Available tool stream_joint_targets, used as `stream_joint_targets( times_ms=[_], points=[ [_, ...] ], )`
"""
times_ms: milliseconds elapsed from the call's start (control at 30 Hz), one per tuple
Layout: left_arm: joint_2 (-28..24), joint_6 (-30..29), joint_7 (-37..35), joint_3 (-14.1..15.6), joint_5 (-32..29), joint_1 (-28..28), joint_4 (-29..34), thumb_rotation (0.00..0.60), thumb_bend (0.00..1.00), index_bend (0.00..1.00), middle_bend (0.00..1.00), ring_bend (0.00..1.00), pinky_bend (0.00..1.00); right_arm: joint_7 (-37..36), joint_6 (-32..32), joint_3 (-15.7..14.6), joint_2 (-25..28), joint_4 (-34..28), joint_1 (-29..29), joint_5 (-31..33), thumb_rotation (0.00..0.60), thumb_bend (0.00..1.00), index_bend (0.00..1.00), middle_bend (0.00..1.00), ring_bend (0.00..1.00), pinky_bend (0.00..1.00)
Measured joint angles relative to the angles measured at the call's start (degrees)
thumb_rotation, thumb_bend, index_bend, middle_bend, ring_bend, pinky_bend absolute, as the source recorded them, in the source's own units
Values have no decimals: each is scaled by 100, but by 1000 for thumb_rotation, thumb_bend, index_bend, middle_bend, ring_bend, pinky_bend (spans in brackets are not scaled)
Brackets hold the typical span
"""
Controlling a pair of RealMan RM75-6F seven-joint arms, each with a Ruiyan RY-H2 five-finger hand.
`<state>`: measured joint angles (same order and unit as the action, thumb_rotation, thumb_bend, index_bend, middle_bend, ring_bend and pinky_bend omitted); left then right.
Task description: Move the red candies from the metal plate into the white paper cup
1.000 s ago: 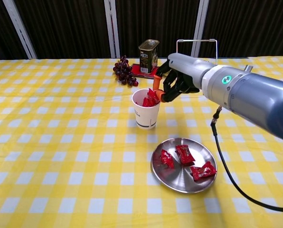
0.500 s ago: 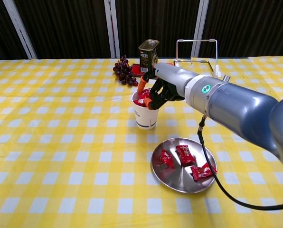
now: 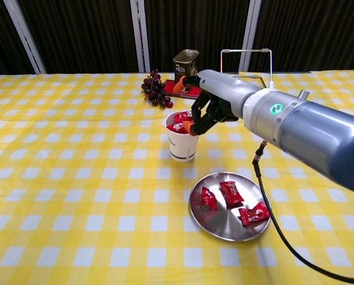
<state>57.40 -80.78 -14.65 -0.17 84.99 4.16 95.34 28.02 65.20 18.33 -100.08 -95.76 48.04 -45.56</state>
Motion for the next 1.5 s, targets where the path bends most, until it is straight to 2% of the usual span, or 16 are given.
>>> stream_joint_targets(
  times_ms=[200, 333, 433, 633, 833, 1200, 1367, 1500],
  points=[
    [16, -60, 31, -2, 24, -21, -7, 600, 47, 0, 0, 0, 0, 265, 316, -522, 387, -799, -316, -186, 600, 484, 260, 704, 885, 924],
    [27, -108, 27, -4, 50, -35, -17, 600, 46, 0, 0, 0, 0, 538, 475, -993, 637, -1211, -531, -260, 600, 484, 306, 704, 885, 924],
    [40, -161, 27, -6, 84, -49, -36, 600, 46, 0, 0, 0, 0, 728, 568, -1276, 729, -1371, -666, -253, 600, 483, 318, 704, 885, 924],
    [76, -250, 34, -13, 129, -75, -79, 600, 47, 0, 0, 0, 0, 934, 695, -1652, 752, -1502, -878, -224, 600, 482, 324, 704, 885, 924],
    [98, -304, 40, -21, 145, -94, -103, 600, 48, 0, 0, 0, 0, 1067, 762, -1810, 715, -1457, -1008, -144, 600, 481, 324, 704, 885, 924],
    [120, -331, 80, -31, 142, -103, -114, 600, 48, 0, 0, 0, 0, 1029, 770, -1940, 718, -1273, -1218, -117, 600, 408, 331, 704, 884, 924],
    [138, -365, 87, -44, 137, -116, -120, 600, 48, 0, 0, 0, 0, 953, 737, -1918, 663, -1048, -1297, -129, 600, 406, 410, 704, 885, 924],
    [146, -361, 106, -48, 128, -114, -123, 600, 48, 0, 0, 0, 0, 866, 705, -1881, 617, -945, -1355, -188, 600, 405, 433, 704, 885, 924]
  ],
)
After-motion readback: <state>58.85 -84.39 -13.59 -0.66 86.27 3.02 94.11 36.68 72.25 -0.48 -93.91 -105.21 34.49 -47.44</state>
